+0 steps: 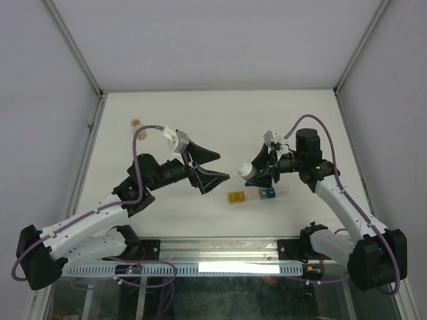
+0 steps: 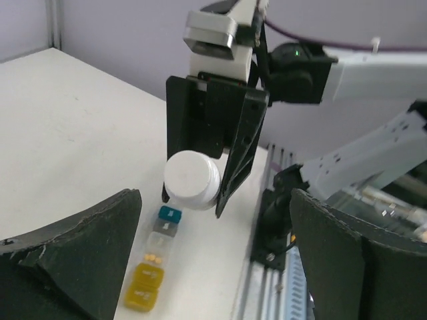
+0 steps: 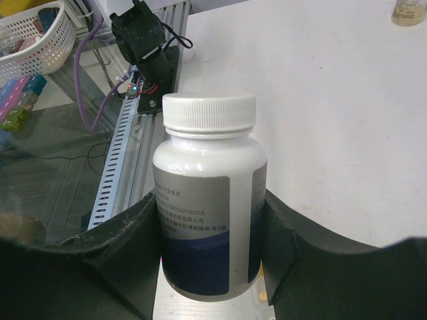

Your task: Sort the pills into containers

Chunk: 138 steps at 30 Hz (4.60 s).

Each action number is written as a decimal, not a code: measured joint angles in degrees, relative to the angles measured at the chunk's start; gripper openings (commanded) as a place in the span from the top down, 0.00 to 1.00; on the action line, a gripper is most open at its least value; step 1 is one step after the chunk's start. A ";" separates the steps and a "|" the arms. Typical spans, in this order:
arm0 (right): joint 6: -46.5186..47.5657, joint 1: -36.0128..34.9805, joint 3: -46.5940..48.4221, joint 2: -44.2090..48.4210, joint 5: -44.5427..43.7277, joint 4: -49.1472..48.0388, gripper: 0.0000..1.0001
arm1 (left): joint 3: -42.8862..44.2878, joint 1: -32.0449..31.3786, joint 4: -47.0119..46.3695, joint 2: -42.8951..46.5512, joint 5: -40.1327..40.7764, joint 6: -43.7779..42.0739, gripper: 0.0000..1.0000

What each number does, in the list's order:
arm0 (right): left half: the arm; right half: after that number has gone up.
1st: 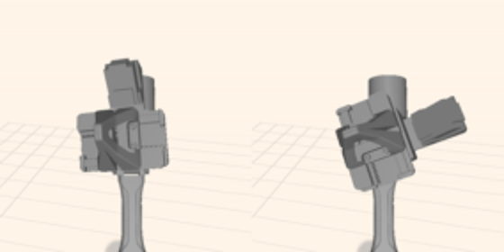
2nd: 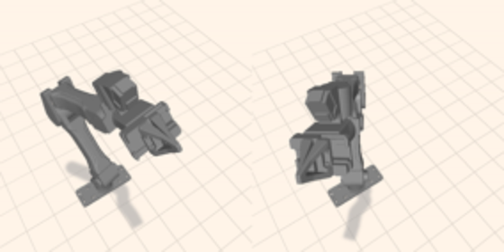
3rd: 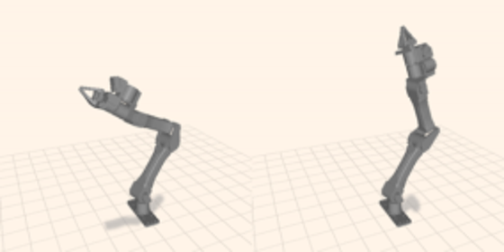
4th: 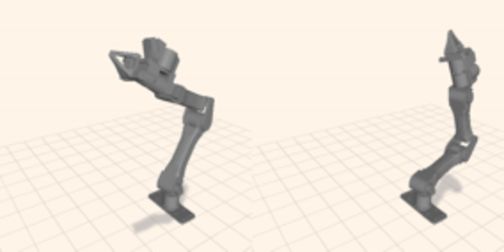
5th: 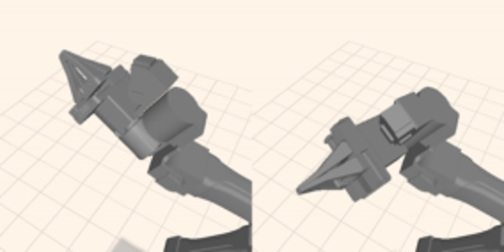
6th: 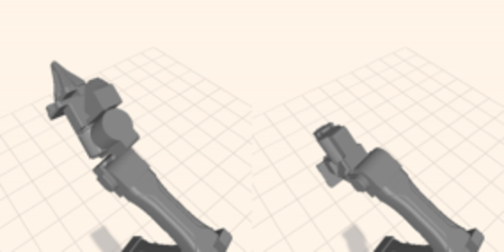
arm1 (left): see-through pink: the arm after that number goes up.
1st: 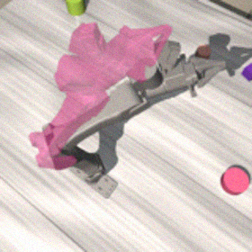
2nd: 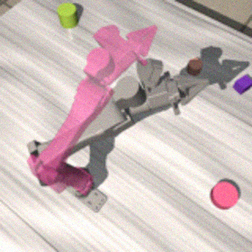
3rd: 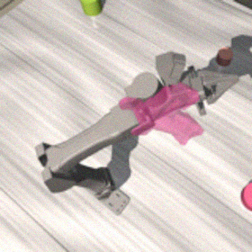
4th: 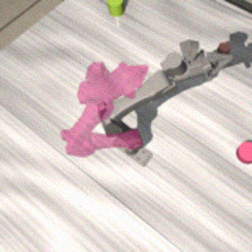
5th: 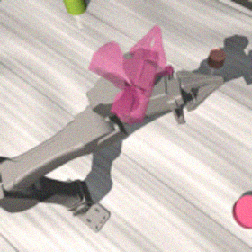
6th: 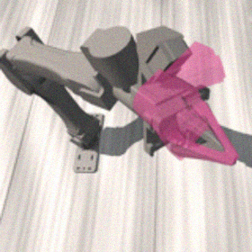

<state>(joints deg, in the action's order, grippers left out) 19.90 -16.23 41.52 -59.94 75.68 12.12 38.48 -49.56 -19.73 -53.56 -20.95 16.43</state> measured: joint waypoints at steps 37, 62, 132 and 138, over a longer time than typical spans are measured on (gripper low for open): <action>0.17 0.00 0.04 -0.11 0.24 0.09 1.00 | 25.90 -7.06 32.33 -19.23 13.57 12.41 0.59; 1.25 -0.13 0.31 -0.09 1.46 1.09 1.00 | 18.95 0.15 15.52 -19.26 -19.26 -33.14 0.01; 15.98 0.76 3.26 -2.56 2.47 14.58 1.00 | 17.40 -6.45 19.45 -17.77 -1.14 -19.63 0.12; 16.26 1.27 3.41 -2.54 1.05 13.90 1.00 | 7.23 -6.23 8.15 -10.27 -0.98 -20.33 0.01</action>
<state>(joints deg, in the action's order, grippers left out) 36.16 -14.96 44.93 -62.48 76.73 26.02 45.71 -55.79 -11.57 -63.83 -21.93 -3.90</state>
